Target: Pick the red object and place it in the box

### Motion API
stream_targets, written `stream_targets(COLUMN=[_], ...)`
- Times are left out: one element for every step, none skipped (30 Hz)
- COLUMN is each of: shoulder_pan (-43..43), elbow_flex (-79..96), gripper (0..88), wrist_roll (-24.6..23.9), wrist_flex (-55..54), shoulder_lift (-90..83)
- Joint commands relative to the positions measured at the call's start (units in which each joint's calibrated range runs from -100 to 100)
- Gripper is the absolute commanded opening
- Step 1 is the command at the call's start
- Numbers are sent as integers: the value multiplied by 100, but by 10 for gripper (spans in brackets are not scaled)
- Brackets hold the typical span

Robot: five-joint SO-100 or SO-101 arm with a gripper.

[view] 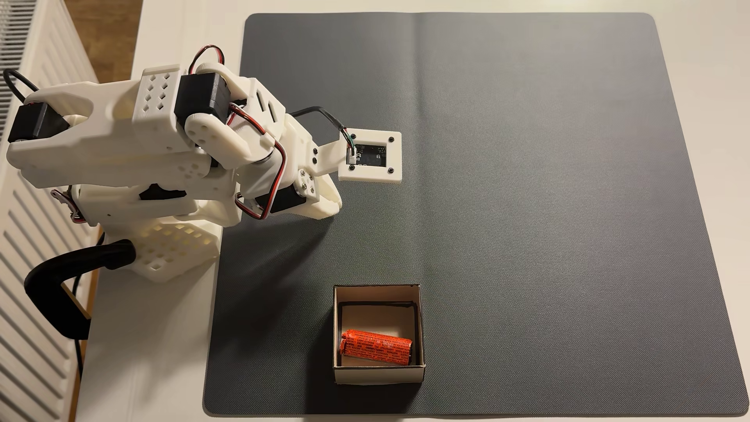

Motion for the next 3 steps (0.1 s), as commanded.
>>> stream_targets(shoulder_pan=[0, 0, 0], elbow_flex=[73, 73, 73], gripper=[7, 7, 7], wrist_roll=[-21, -21, -21], wrist_flex=[109, 109, 109], shoulder_lift=[50, 50, 50])
